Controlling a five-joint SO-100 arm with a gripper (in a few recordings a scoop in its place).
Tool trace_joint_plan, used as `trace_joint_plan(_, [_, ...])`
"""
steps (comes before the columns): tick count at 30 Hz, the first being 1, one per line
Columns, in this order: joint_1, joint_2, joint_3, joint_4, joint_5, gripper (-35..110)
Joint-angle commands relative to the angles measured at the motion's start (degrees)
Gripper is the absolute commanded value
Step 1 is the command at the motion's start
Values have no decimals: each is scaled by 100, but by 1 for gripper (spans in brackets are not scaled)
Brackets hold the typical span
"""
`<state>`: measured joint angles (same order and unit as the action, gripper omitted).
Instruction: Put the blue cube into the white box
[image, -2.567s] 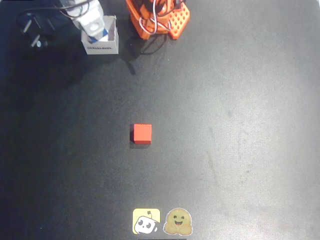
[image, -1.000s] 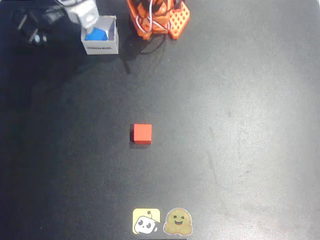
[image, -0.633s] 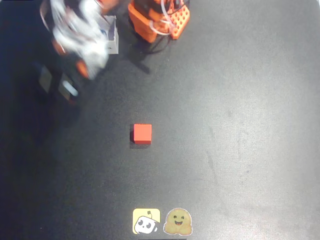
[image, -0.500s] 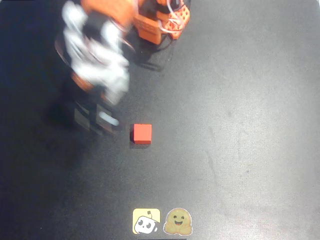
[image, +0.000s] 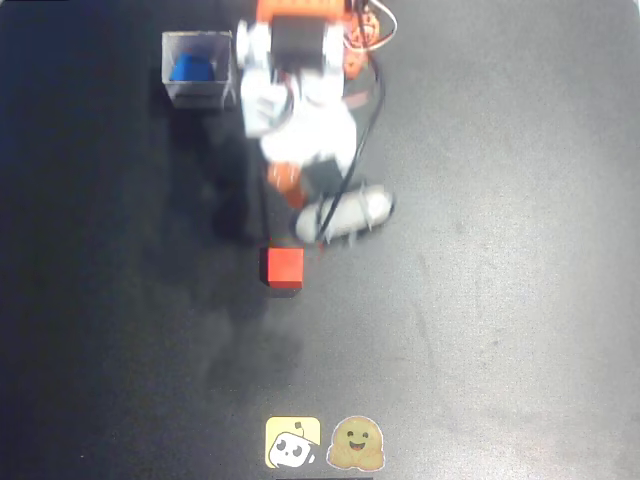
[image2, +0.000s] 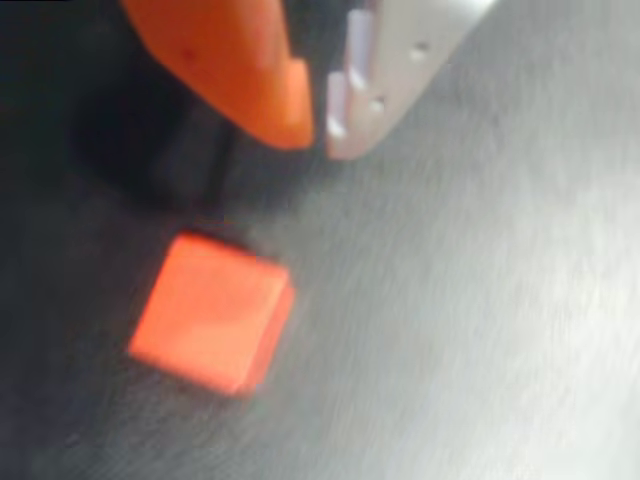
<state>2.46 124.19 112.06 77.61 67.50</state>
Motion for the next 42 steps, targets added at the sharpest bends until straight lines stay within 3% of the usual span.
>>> trace_joint_plan(1, [-26, 1143, 817, -158, -26, 0])
trace_joint_plan(19, [-510, 5862, 4289, -686, 501, 0])
trace_joint_plan(24, [-659, 5897, 4535, -932, 826, 0])
trace_joint_plan(31, [-809, 5897, 5010, -1608, 2109, 0])
trace_joint_plan(42, [-686, 5897, 5713, -1960, 2382, 0])
